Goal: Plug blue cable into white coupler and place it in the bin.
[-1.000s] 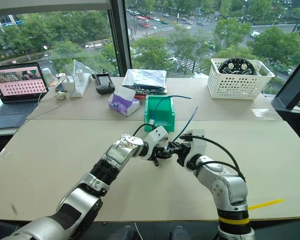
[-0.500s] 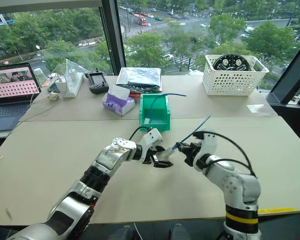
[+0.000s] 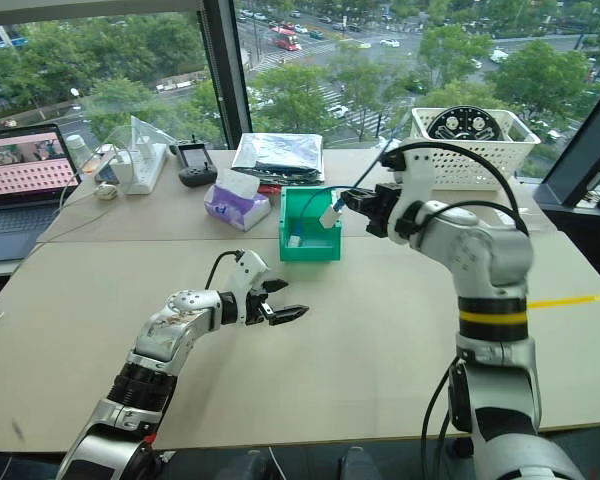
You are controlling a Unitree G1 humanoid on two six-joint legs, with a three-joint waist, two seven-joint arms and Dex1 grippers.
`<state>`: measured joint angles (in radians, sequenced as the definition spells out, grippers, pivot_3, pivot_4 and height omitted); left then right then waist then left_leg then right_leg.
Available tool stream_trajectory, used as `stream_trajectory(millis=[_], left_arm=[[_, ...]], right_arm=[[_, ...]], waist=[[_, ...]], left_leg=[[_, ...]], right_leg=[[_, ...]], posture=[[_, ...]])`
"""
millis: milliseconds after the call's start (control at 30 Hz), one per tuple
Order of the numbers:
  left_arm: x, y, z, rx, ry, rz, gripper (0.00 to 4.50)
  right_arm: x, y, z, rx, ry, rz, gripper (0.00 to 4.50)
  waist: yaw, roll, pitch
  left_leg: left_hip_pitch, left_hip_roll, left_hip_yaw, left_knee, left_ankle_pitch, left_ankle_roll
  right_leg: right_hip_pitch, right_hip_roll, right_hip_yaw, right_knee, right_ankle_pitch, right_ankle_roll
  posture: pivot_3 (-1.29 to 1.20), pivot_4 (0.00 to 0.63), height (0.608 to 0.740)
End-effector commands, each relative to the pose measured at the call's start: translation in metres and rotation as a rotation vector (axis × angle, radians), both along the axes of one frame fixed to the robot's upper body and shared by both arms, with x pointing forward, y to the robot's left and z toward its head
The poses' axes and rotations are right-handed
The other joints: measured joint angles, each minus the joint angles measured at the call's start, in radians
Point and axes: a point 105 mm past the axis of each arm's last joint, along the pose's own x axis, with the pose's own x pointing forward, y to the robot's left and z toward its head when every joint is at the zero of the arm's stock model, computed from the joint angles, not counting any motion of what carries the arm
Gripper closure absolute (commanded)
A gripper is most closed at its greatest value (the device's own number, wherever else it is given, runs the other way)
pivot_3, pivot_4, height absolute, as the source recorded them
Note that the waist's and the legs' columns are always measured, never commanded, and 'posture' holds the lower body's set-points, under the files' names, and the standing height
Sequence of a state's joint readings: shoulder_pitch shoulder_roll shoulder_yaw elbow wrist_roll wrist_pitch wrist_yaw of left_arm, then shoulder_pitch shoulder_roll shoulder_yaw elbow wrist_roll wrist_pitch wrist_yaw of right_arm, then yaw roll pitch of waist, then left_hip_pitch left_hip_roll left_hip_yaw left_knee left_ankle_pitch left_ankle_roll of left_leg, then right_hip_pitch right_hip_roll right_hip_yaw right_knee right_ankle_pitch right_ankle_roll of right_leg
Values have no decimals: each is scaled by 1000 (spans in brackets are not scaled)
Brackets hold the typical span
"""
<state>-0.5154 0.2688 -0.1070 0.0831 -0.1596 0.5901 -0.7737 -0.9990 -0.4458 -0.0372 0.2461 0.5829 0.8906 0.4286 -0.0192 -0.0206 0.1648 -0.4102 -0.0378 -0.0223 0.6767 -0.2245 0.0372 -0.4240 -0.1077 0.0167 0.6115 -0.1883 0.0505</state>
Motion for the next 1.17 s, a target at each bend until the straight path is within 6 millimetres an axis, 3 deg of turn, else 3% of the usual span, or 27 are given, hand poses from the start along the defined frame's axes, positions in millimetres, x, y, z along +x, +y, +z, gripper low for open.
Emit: stream_trajectory(millis=[33, 167, 300, 467, 533, 600, 700, 767, 933, 1167], left_arm=[[0, 6, 19, -45, -75, 67, 0], [-3, 14, 21, -48, -105, 140, 0], [-5, 23, 24, -54, -137, 195, 0], [-7, 28, 30, -65, -175, 223, 0], [-6, 31, 38, -85, -196, 228, 0], [-5, 34, 46, -113, -214, 230, 0], [-6, 43, 50, -122, -233, 218, 0], [-2, 53, 50, -118, -242, 238, 0], [8, 79, 35, -29, -255, 258, 0], [13, 119, 29, -36, -198, 298, 0]], right_arm=[[26, 5, -1, -67, -55, 21, 2721], [41, 15, -6, -99, -60, 52, 1358], [43, 17, 8, -76, -95, 79, 80], [34, 5, 27, -41, -154, 105, 80], [11, -12, 39, -8, -201, 171, 80], [-17, -30, 35, -45, -239, 220, 80], [-49, -50, 14, -109, -275, 217, 80], [-68, -66, -15, -188, -265, 165, 80], [-98, -79, -79, -301, -170, 83, 80], [-90, -88, -101, -200, -172, -138, 80]], waist=[[3, 0, 0], [3, 0, 1], [4, 0, 1], [6, 0, 1], [10, 0, 1], [25, 0, 1], [28, 0, 1], [29, 0, 1], [19, 0, 1], [6, -1, 2]], left_leg=[[0, 0, 0, 0, 0, 0], [-2, -1, -1, -1, 0, 0], [-5, -2, -1, -2, -1, -1], [-6, -2, -2, -4, -1, -2], [-7, -2, -1, -5, -1, -3], [-11, -2, -4, -4, -1, -3], [-14, -3, -3, -4, -1, -3], [-14, -3, -3, -5, -2, -2], [-12, -3, 1, -3, -2, -2], [0, 2, 1, 2, 2, -4]], right_leg=[[0, 0, 0, 0, 0, 0], [-2, -1, -1, 0, 0, 0], [-5, -1, 0, 1, 1, -1], [-8, -2, -1, 1, 1, -1], [-10, -3, 0, 1, 1, -1], [-11, -3, -3, 0, 1, -1], [-13, -4, -3, 1, 1, -1], [-13, -4, -3, 0, 1, 0], [-14, -5, 0, 0, 1, 0], [-1, 0, -2, 0, -2, 5]], posture=[[0, 150, 728], [0, 150, 728], [0, 150, 728], [0, 150, 728], [0, 150, 728], [0, 150, 728], [0, 150, 728], [0, 150, 728], [0, 150, 728], [0, 150, 728]])
